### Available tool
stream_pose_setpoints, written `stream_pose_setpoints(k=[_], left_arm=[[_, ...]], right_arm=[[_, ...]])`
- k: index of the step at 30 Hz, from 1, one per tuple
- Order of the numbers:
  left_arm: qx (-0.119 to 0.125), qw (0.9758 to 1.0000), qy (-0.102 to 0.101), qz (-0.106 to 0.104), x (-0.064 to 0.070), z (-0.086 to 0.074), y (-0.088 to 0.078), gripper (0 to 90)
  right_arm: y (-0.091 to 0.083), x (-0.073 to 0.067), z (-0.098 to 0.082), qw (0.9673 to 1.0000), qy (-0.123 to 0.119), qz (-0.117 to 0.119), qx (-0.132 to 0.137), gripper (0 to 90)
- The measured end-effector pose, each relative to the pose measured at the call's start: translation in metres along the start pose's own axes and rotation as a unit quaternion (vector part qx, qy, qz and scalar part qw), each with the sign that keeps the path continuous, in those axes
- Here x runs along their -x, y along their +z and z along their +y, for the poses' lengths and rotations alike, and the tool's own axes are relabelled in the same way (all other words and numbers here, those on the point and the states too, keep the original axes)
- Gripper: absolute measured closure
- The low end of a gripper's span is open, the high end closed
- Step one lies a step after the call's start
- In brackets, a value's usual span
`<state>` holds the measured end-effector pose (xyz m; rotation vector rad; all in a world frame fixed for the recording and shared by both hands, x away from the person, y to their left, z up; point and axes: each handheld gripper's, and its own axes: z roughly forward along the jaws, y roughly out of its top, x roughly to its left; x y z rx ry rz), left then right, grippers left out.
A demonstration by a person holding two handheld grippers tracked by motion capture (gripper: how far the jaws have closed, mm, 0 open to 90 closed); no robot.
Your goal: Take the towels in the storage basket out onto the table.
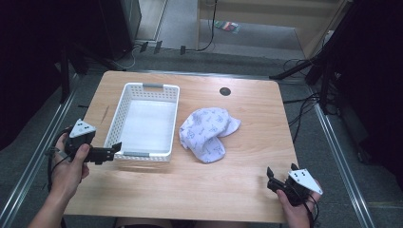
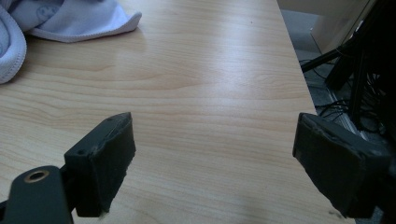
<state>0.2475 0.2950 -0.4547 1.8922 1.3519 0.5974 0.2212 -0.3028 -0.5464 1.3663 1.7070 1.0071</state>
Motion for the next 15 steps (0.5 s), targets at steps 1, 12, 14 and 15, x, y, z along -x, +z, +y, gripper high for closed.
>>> stream_pose_setpoints(k=[1, 12, 14, 15], left_arm=[[0.001, 1.0, -0.002, -0.001, -0.001, -0.003, -0.001, 0.0], [0.032, 0.9985, -0.045, 0.009, -0.024, -0.047, -0.009, 0.0], [0.033, 0.9982, -0.047, 0.019, -0.028, -0.055, -0.008, 0.0], [0.031, 0.9982, -0.045, 0.024, -0.03, -0.059, -0.008, 0.0]], right_arm=[[0.0, 0.0, 0.0, 1.0, 0.0, 0.0, 0.0, 12.9], [0.0, 0.0, 0.0, 1.0, 0.001, -0.001, -0.002, 12.9], [0.0, 0.0, 0.0, 1.0, 0.003, -0.001, 0.0, 12.9], [0.0, 0.001, 0.0, 1.0, 0.005, 0.0, 0.0, 12.8]])
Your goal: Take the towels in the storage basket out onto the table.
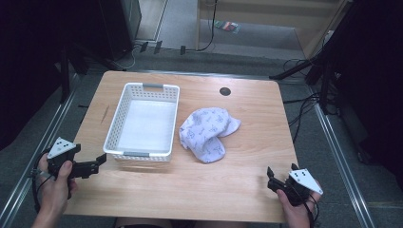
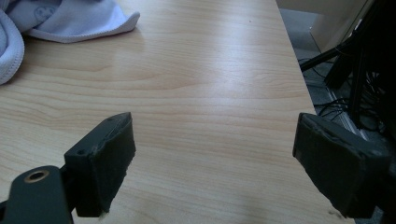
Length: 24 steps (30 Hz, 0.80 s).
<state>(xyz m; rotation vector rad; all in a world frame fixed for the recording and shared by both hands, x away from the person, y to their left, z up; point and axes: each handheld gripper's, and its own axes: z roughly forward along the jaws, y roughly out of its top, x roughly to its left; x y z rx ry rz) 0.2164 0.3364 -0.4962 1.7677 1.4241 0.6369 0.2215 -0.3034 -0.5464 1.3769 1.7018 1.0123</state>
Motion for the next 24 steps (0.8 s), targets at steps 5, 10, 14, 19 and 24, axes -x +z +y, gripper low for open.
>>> stream_pose_setpoints(k=[5, 10, 14, 19, 24], left_arm=[[0.023, 0.9996, -0.009, 0.01, -0.01, -0.016, 0.001, 0.0], [0.024, 0.9987, -0.021, 0.04, -0.024, -0.042, 0.01, 0.0], [0.031, 0.9977, -0.043, 0.043, -0.033, -0.049, 0.011, 0.0], [0.041, 0.9971, -0.04, 0.051, -0.031, -0.053, 0.014, 0.0], [0.031, 0.9968, -0.035, 0.064, -0.028, -0.054, 0.018, 0.0]], right_arm=[[0.0, 0.001, 0.0, 1.0, 0.003, -0.001, -0.001, 12.8], [0.0, 0.0, 0.0, 1.0, -0.002, -0.001, -0.002, 13.1], [0.0, 0.0, 0.0, 1.0, -0.003, -0.001, -0.002, 13.0], [0.0, 0.0, 0.0, 1.0, 0.001, -0.001, -0.002, 13.0], [-0.001, 0.001, 0.0, 1.0, 0.001, 0.001, -0.001, 12.9]])
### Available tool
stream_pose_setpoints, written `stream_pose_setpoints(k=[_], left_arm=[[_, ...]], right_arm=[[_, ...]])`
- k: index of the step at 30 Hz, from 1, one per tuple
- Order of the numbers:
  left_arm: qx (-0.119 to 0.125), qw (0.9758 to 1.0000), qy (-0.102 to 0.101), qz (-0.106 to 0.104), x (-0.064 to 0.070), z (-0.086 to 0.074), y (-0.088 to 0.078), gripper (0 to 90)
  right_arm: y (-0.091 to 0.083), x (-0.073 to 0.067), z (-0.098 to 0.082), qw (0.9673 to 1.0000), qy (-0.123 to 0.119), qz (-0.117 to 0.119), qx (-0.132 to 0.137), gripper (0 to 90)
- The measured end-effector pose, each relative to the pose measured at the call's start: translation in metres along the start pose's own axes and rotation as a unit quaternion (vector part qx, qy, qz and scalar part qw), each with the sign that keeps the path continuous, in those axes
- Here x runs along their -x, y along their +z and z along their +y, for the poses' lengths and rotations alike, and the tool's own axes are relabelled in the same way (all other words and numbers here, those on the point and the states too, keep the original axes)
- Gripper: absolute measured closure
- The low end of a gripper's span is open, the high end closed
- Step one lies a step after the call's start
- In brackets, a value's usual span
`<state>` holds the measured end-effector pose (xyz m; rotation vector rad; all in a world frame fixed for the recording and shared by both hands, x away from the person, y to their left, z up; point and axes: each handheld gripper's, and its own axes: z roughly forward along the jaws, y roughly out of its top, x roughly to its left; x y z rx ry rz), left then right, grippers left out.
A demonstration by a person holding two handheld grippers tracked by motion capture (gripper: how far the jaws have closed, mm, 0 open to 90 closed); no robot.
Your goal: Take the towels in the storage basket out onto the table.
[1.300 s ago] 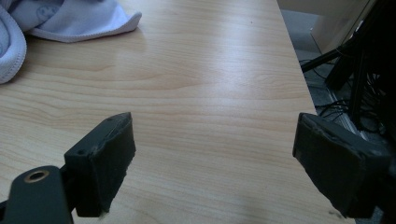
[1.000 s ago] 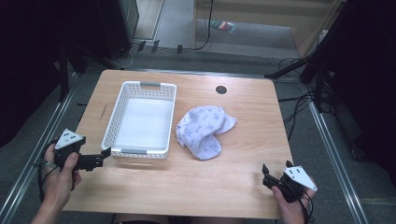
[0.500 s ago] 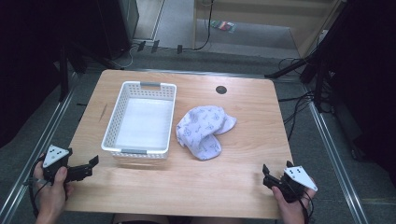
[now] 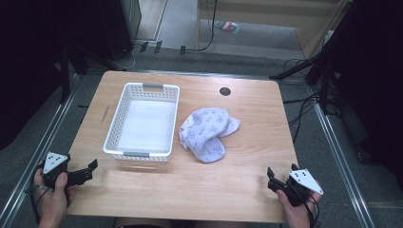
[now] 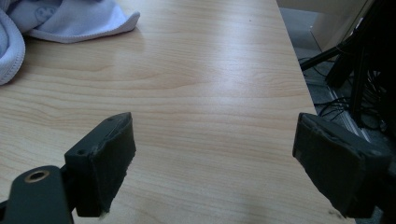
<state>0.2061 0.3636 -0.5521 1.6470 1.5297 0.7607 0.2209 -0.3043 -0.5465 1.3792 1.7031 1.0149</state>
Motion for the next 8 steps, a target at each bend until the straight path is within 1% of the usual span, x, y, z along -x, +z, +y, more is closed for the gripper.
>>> stream_pose_setpoints(k=[1, 2, 3, 6, 8], left_arm=[[0.004, 1.0, 0.0, 0.004, 0.0009, -0.0002, -0.0001, 0.0], [0.004, 1.0, 0.0, 0.004, 0.0009, -0.0002, -0.0001, 0.0], [0.002, 1.0, 0.001, 0.002, 0.0004, -0.0001, -0.0005, 0.0], [0.01, 0.9999, -0.004, -0.002, -0.0008, -0.0004, -0.0013, 0.0], [0.01, 0.9999, -0.006, -0.008, -0.0014, -0.0004, -0.001, 0.0]], right_arm=[[-0.0003, 0.0003, 0.0, 1.0, 0.003, 0.002, 0.0, 12.8], [-0.0003, 0.0003, 0.0, 1.0, 0.003, 0.002, 0.0, 12.8], [-0.0003, 0.0004, 0.0, 1.0, 0.003, 0.002, 0.0, 12.8], [-0.0005, 0.001, -0.0001, 1.0, 0.004, 0.005, 0.001, 12.8], [-0.0005, 0.0012, -0.0001, 1.0, 0.005, 0.005, 0.002, 12.8]])
